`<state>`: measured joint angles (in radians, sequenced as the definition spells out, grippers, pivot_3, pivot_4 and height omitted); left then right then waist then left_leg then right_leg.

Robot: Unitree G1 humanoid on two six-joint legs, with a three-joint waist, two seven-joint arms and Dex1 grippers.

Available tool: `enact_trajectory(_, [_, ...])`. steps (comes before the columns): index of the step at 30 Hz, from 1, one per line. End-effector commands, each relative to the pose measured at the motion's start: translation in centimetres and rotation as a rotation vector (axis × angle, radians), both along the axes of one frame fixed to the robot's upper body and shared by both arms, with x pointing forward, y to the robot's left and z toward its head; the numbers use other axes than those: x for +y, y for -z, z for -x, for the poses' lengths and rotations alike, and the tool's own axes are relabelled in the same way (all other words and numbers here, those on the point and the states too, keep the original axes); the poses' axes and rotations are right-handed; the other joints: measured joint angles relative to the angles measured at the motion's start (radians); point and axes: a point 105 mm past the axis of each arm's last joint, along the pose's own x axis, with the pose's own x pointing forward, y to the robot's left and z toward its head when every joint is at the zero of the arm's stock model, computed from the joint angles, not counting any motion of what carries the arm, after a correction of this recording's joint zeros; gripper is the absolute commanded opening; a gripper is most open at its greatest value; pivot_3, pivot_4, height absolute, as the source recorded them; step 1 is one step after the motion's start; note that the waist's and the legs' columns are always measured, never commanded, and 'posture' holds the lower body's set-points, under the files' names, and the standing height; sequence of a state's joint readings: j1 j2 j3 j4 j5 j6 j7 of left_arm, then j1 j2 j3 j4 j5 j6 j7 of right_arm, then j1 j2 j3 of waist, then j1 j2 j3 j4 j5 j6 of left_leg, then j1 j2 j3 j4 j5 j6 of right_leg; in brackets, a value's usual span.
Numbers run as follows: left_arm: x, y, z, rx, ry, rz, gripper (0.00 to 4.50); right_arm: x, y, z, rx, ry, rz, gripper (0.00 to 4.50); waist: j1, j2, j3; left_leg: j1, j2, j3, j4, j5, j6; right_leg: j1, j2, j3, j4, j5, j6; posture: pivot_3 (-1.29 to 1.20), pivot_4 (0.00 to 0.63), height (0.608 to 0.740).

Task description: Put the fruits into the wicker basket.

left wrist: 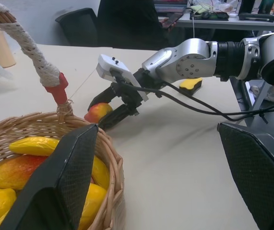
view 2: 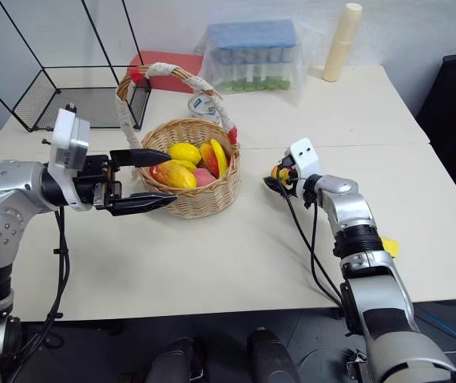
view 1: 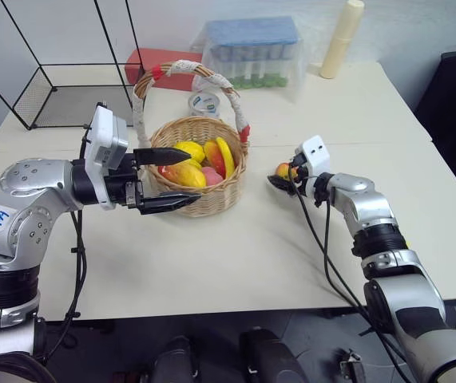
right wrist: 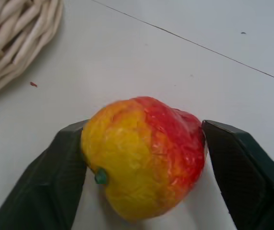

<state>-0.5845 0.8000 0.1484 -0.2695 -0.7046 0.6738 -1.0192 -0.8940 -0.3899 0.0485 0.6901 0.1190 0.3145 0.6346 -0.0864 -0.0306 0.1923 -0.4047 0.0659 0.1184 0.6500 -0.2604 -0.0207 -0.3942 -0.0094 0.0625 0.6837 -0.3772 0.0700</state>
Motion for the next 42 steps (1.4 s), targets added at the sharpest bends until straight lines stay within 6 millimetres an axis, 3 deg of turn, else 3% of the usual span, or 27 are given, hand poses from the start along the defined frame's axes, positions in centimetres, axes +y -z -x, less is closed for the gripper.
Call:
enact_trajectory(1, [-0.1,-1.3,0.6,-0.064,0.016,-0.003,4.17,0.8,-2.6,0.7,-0.083,-0.067,-0.047,2.50,0.000,0.000,0.000,0.000,0.000,0.000,0.000,0.000,0.000,0.000,0.000,0.000,0.000,0.000,0.000,0.00,0.150,0.740])
enact_trajectory(3, [0.3,-1.3,0.5,-0.060,-0.002,-0.003,4.17,1.9,-4.1,2.1,-0.115,-0.164,-0.096,2.19,0.000,0.000,0.000,0.000,0.000,0.000,0.000,0.000,0.000,0.000,0.000,0.000,0.000,0.000,0.000,0.00,0.150,0.740])
enact_trajectory(8, [2.1,-1.3,0.2,-0.044,-0.065,-0.011,4.17,6.0,-7.8,9.8,-0.090,-0.526,-0.229,2.18,0.002,0.000,0.000,0.000,0.001,-0.001,-0.002,0.000,-0.001,0.000,0.000,-0.001,0.000,0.000,0.000,0.00,0.150,0.740])
enact_trajectory(11, [3.0,-1.3,0.1,-0.043,-0.094,-0.026,4.17,8.3,-10.2,12.6,-0.090,-0.639,-0.300,2.18,0.001,0.000,0.000,0.000,0.001,-0.001,-0.001,0.000,-0.001,0.000,0.000,-0.001,0.000,0.000,0.000,0.00,0.150,0.740])
enact_trajectory(15, [3.4,-1.3,-0.1,-0.047,-0.108,-0.036,4.17,11.8,-12.2,12.4,-0.105,-0.637,-0.320,2.18,0.001,0.000,0.000,0.000,0.001,-0.001,0.000,0.000,0.000,0.000,0.000,-0.001,0.002,0.000,0.000,0.00,0.150,0.740])
enact_trajectory(18, [3.1,-1.4,-0.1,-0.051,-0.104,-0.034,4.17,13.4,-11.7,11.1,-0.105,-0.582,-0.246,2.18,0.001,0.000,0.000,0.000,0.000,-0.001,0.000,0.000,0.000,-0.001,-0.001,-0.001,0.003,0.000,-0.001,0.00,0.150,0.740])
enact_trajectory(20, [2.7,-1.5,-0.1,-0.057,-0.094,-0.028,4.17,14.3,-11.4,9.1,-0.116,-0.496,-0.196,2.18,0.003,0.000,0.000,0.000,0.000,-0.001,0.000,0.000,0.000,-0.001,-0.001,-0.001,0.003,-0.001,-0.001,0.00,0.150,0.740])
enact_trajectory(23, [2.3,-1.5,0.0,-0.063,-0.086,-0.023,4.17,15.0,-11.0,7.8,-0.152,-0.457,-0.127,3.15,0.003,0.000,0.000,-0.001,-0.001,-0.001,0.000,0.000,0.000,-0.002,-0.002,-0.001,0.003,-0.001,-0.001,0.00,0.150,0.740])
enact_trajectory(27, [2.5,-1.6,0.0,-0.068,-0.101,-0.012,4.17,14.7,-11.6,8.2,-0.163,-0.468,-0.158,4.48,0.002,0.000,0.000,-0.002,-0.001,-0.001,-0.001,-0.001,0.000,-0.003,-0.002,-0.001,0.002,-0.001,-0.001,0.00,0.150,0.740])
enact_trajectory(34, [2.4,-1.7,0.0,-0.068,-0.102,-0.005,4.17,10.2,-13.3,12.0,-0.128,-0.496,-0.299,4.48,0.004,0.000,0.000,-0.002,0.000,-0.001,-0.001,-0.001,0.000,-0.003,-0.002,-0.001,0.002,-0.001,-0.001,0.00,0.150,0.740])
enact_trajectory(36, [2.3,-1.7,-0.1,-0.068,-0.099,-0.004,4.17,8.7,-13.3,11.9,-0.123,-0.439,-0.311,4.48,0.004,0.000,0.000,-0.002,0.000,-0.001,-0.001,-0.001,0.000,-0.002,-0.002,-0.001,0.002,-0.001,-0.001,0.00,0.150,0.740])
enact_trajectory(39, [2.1,-1.9,-0.5,-0.074,-0.090,-0.001,4.17,6.6,-12.8,10.2,-0.145,-0.291,-0.293,4.48,0.002,0.000,0.000,-0.002,-0.001,-0.001,-0.001,0.000,0.000,-0.002,-0.002,-0.001,0.002,-0.001,-0.001,0.00,0.150,0.740])
enact_trajectory(42, [1.7,-2.1,-0.8,-0.081,-0.076,0.003,4.17,6.5,-12.7,8.3,-0.180,-0.199,-0.286,4.48,-0.001,0.000,0.000,-0.001,0.000,0.000,-0.001,0.000,0.000,-0.003,-0.001,0.000,0.002,-0.001,-0.001,0.00,0.150,0.740])
